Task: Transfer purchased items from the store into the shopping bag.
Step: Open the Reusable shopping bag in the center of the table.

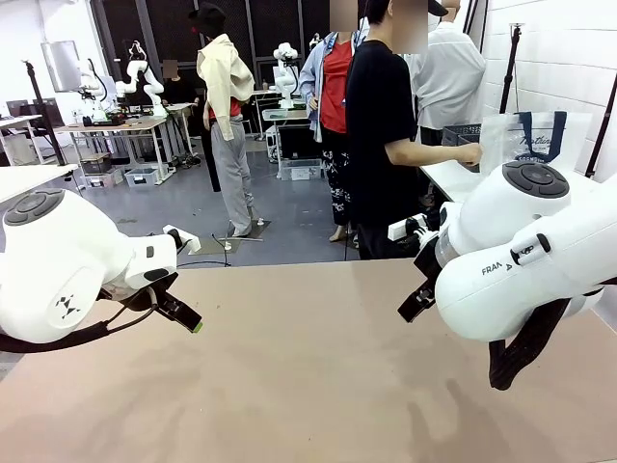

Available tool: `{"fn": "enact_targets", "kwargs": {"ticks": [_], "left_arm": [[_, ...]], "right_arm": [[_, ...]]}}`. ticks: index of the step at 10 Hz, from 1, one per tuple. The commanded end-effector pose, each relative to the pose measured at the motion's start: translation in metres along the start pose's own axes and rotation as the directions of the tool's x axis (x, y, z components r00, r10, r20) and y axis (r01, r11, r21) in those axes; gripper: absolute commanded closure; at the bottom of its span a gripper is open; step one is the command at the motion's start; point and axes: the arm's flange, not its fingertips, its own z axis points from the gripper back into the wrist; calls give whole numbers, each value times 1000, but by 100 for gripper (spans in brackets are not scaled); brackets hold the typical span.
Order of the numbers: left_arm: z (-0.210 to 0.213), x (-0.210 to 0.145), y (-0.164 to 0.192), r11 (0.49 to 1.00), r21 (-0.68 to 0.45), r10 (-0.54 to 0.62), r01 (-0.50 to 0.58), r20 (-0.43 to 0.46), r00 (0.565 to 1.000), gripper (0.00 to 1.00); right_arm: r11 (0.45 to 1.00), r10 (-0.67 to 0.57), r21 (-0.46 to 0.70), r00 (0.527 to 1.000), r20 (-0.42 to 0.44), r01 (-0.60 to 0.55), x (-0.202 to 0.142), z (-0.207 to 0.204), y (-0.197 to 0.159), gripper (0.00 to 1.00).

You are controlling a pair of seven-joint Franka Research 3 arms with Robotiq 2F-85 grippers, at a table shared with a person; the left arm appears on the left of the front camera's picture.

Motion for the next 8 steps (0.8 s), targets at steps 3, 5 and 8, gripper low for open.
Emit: {"fn": "enact_targets", "kwargs": {"ticks": [3, 5, 8], "left_arm": [[0, 0, 1, 1000, 0, 1, -1, 0, 1000, 0], [0, 0, 1, 1000, 0, 1, -1, 0, 1000, 0], [0, 0, 1, 1000, 0, 1, -1, 0, 1000, 0]], "right_arm": [[1000, 0, 0, 1000, 0, 0, 0, 0, 0, 0], [1000, 0, 0, 1000, 0, 0, 0, 0, 0, 0], [1000, 0, 0, 1000, 0, 0, 0, 0, 0, 0]]}}
